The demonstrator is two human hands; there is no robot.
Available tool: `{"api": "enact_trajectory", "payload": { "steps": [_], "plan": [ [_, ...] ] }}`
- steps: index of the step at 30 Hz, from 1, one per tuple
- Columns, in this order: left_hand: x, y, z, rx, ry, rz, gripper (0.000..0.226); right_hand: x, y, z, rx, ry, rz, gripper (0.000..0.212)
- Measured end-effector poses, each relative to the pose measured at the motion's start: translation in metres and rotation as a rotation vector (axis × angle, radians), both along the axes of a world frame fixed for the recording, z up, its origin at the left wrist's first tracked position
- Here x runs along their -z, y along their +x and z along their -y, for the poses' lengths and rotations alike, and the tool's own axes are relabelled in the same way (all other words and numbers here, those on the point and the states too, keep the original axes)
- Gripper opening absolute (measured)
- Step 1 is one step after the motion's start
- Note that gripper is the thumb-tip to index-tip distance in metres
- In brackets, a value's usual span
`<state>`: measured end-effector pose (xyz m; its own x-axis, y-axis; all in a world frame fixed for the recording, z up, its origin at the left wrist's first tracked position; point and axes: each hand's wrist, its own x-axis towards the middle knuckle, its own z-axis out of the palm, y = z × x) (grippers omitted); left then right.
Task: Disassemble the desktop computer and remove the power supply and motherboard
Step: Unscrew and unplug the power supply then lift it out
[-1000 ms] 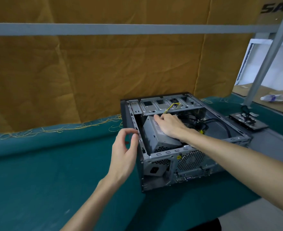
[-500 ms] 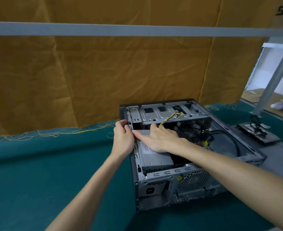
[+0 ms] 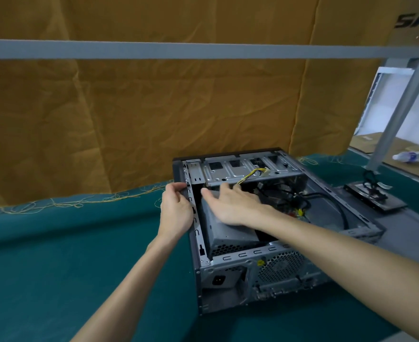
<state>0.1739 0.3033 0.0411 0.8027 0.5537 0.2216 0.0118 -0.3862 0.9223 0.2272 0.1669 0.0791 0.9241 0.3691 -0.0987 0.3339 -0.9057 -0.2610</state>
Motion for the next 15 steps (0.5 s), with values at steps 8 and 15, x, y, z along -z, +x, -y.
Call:
{"api": "enact_trajectory", "payload": {
  "steps": [8, 15],
  "plan": [
    [0.003, 0.002, 0.004, -0.039, -0.121, 0.045, 0.027, 0.004, -0.001, -0.014, 0.066, 0.056, -0.141, 0.097],
    [0.009, 0.006, 0.01, -0.117, -0.216, 0.102, 0.032, 0.013, 0.002, -0.024, 0.092, 0.253, 0.128, 0.062]
  ]
}}
